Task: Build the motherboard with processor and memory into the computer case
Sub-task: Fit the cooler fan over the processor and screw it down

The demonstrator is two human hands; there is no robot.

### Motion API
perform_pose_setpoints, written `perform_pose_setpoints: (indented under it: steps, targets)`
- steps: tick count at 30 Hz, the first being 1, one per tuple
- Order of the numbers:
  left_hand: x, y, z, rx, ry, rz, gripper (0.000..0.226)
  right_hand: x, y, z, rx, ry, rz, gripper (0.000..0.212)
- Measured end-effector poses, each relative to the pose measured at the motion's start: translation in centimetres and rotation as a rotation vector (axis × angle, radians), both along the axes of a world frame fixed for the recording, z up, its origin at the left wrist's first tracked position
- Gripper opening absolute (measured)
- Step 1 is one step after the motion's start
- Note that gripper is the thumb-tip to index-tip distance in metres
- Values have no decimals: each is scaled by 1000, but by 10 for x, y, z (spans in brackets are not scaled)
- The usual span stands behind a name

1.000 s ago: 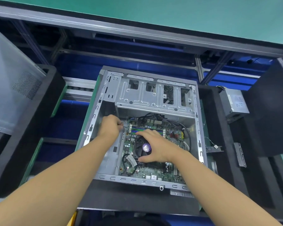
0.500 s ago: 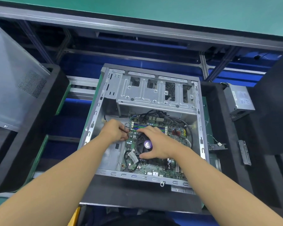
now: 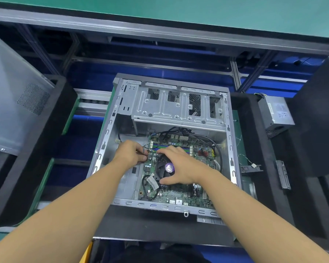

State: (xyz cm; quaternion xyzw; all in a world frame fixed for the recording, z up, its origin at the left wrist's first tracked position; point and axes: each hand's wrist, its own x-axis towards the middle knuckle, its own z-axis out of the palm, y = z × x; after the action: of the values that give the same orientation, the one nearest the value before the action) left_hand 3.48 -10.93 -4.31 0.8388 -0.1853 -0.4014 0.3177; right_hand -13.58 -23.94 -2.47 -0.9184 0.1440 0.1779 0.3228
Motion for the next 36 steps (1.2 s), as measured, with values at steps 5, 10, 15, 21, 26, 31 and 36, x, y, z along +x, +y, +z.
perform_pose_setpoints:
  steps: [5,10,15,21,26,31,36]
  targets:
    - [0,-2,0,13,-86,-60,12,0,1,1,-5,2,4,102]
    - [-3,-4,1,6,-107,-113,11,0,1,0,-5,1,-1,102]
    - [-4,-7,2,34,-140,-173,8,0,1,-1,-6,-1,2,102]
    - [-6,-9,6,32,-228,-204,10,0,0,-2,-1,-4,2,102]
    - [-7,-12,7,84,-260,-290,15,0,0,-2,7,-2,2,101]
    - [-7,-10,8,71,-323,-330,12,1,0,-3,5,-6,3,102]
    - [-6,-7,6,34,-336,-308,6,1,0,-4,7,-8,5,102]
